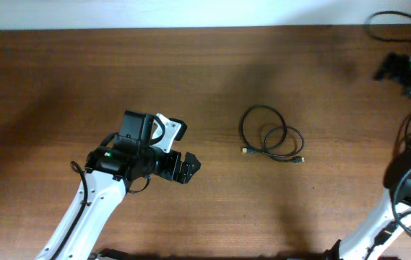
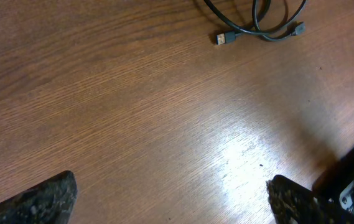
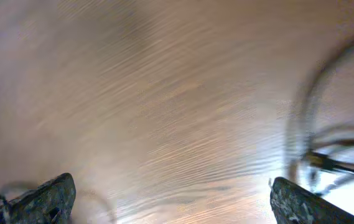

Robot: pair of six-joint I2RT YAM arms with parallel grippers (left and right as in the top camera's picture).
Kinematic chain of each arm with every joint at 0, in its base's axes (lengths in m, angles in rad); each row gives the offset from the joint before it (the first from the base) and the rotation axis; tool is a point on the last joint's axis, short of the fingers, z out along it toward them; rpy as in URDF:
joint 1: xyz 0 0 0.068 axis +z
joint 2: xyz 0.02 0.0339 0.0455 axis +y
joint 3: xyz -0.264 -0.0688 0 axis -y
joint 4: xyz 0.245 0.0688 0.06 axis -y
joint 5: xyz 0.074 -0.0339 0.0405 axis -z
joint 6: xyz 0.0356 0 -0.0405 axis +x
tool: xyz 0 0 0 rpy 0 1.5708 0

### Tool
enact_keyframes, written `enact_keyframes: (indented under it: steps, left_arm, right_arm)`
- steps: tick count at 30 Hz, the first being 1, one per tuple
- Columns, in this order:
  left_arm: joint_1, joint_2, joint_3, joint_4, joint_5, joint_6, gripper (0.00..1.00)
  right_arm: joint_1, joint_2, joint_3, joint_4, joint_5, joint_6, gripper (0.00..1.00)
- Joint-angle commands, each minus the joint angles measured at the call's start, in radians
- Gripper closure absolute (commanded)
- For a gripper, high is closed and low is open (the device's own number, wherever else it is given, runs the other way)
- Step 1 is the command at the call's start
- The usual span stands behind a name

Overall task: Untangle cables
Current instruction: 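Reach the right gripper to the remaining coiled cable and grasp it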

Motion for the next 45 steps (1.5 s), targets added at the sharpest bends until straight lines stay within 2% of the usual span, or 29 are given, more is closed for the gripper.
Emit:
enact_keyframes:
  steps: [1,6,12,18,24,32,36,37,40,45]
  left_arm:
    - [-0.001,-0.013,0.018,-0.001,0.01,-0.006,0.01]
    - [-0.001,-0.013,0.018,-0.001,0.011,-0.006,0.01]
    - [-0.001,-0.013,0.018,-0.001,0.01,-0.006,0.01]
    - [-0.001,-0.013,0.018,-0.001,0.011,-0.006,0.01]
    - [-0.001,-0.013,0.018,-0.001,0.011,-0.006,0.01]
    - [-0.001,-0.013,0.018,-0.001,0.011,-0.006,0.01]
    - [-0.001,-0.013,0.018,-0.001,0.011,-0.006,0.01]
    - [-0.001,-0.013,0.018,-0.001,0.011,-0.006,0.01]
    - [-0.001,-0.013,0.018,-0.001,0.011,-0.006,0.01]
    - [-0.001,-0.013,0.018,-0.001,0.011,-0.006,0.01]
  right_arm:
    - [0.132,0.009,-0.005,-0.052,-0.026,-0.129,0.01]
    - [0.267,0.009,-0.005,-0.15,-0.025,-0.24,0.01]
    - [0.348,0.009,-0.05,-0.246,-0.041,-0.311,0.01]
    - [0.403,0.009,-0.221,-0.19,-0.067,-0.317,0.01]
    - [0.441,0.009,-0.308,-0.164,-0.068,-0.315,0.01]
    - [0.446,0.009,-0.495,0.021,-0.068,-0.313,0.01]
    - [0.446,0.009,-0.547,0.063,-0.075,-0.314,0.18]
    - [0.446,0.009,-0.55,0.067,-0.075,-0.315,0.34]
    - [0.446,0.009,-0.55,0.073,-0.075,-0.316,0.6]
    - [0.446,0.009,-0.55,0.074,-0.075,-0.316,0.9]
